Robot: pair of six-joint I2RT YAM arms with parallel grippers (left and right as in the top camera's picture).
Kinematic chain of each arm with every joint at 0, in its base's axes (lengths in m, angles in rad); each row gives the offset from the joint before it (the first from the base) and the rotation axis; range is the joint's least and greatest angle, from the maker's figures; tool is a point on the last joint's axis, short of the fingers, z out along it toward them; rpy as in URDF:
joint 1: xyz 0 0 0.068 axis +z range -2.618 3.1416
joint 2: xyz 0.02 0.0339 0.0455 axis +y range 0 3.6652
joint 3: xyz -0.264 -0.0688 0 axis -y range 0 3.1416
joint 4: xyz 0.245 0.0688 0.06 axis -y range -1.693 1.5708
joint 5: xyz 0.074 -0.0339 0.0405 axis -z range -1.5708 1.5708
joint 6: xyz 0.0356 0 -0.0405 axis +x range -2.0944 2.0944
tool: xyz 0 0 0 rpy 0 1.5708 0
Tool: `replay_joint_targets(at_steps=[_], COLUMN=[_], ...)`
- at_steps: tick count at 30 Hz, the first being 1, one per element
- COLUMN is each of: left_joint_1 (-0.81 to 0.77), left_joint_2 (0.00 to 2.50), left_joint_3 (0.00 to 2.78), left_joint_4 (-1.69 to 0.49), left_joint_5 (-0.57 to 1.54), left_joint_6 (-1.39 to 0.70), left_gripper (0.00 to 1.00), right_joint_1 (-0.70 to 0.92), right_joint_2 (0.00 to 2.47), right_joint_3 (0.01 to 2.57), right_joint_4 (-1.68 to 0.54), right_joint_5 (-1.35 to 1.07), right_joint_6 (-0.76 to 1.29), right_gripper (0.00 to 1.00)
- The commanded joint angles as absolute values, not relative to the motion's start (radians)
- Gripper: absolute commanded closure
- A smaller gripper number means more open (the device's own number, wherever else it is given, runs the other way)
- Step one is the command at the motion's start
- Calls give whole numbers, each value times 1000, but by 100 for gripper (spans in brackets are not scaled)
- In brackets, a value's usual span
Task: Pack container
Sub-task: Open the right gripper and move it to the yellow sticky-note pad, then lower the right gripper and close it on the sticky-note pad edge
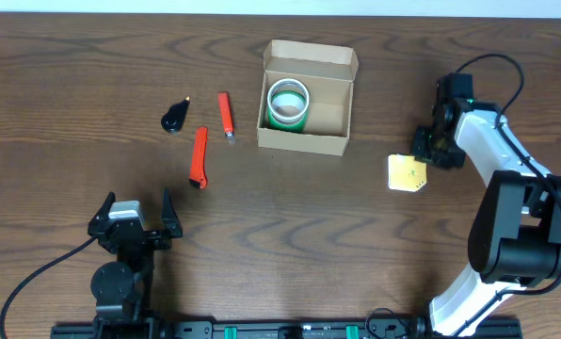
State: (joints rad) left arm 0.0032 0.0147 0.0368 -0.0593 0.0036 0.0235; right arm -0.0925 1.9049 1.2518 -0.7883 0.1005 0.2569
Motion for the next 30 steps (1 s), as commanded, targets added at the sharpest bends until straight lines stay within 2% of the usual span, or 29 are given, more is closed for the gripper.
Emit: replay_joint_targets(at_steps=[1,3,6,18,30], left_joint_1=[1,1,1,1,1], left_joint_2=[6,6,6,6,6], left_joint_3=[20,20,20,20,20], left_joint_4=[-105,-105,-105,-105,-105], left_joint_5=[-10,-10,-10,-10,-10], left_joint_6=[30,30,30,30,30], left_gripper=[4,4,4,4,4], right_joint_1=[-93,-93,-92,-90,-90], right_joint_2=[1900,1900,1900,1900,1900], right_joint_3=[1214,1213,1213,1216,1216], right_joint_4=[-773,-772,-770,-762,-781], right_joint_5=[100,100,95,-15,-33], right_joint_6=[284,284,283,238,218], right_gripper=[48,34,26,25,17])
